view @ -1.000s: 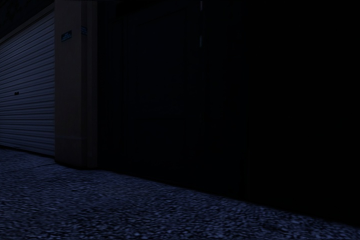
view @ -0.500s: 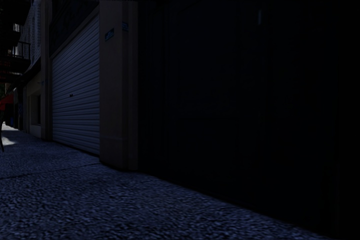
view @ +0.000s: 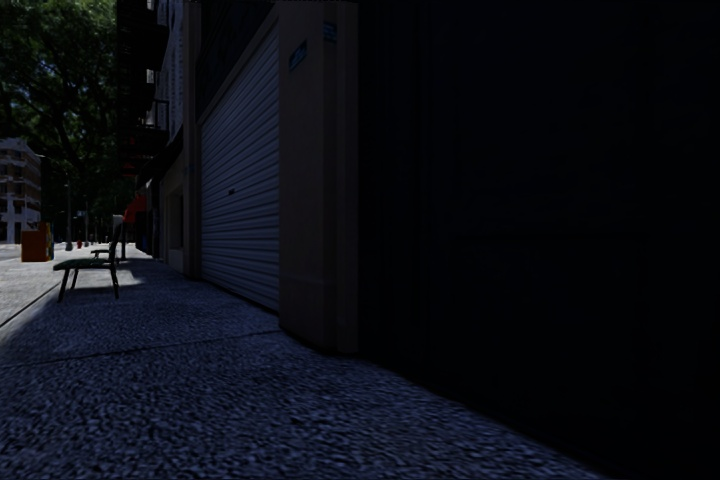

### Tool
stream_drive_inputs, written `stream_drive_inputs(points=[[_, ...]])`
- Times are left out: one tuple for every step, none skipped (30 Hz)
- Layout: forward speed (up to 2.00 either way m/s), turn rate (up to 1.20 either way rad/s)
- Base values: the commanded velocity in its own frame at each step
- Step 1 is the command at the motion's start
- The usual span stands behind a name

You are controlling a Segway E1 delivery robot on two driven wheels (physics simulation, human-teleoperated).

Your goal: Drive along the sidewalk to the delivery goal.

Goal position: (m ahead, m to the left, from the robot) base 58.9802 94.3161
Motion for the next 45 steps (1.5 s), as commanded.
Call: stream_drive_inputs(points=[[0.83,0.58],[0.83,0.61],[0.83,0.62],[0.83,0.62],[0.83,0.62],[0.83,0.63],[0.83,0.63],[0.83,0.63],[0.83,0.63],[0.83,0.63],[0.83,0.63],[0.83,0.63],[0.83,0.63],[0.83,0.63],[0.83,0.63],[0.83,0.63],[0.83,0.64],[0.84,0.64],[0.84,0.64],[0.84,0.64],[0.85,0.64],[0.86,0.64],[0.86,0.64],[0.86,0.64],[0.88,0.64],[0.88,0.64],[0.90,0.64],[0.91,0.64],[0.92,0.64],[0.92,0.64],[0.95,0.64],[1.01,0.64],[1.04,0.64],[1.04,0.64],[1.06,0.64],[1.09,0.64],[1.13,0.64],[1.13,0.64],[1.15,0.59],[1.15,0.50],[1.24,0.44],[1.24,0.44],[1.39,0.40],[1.48,0.38],[1.48,0.38]])
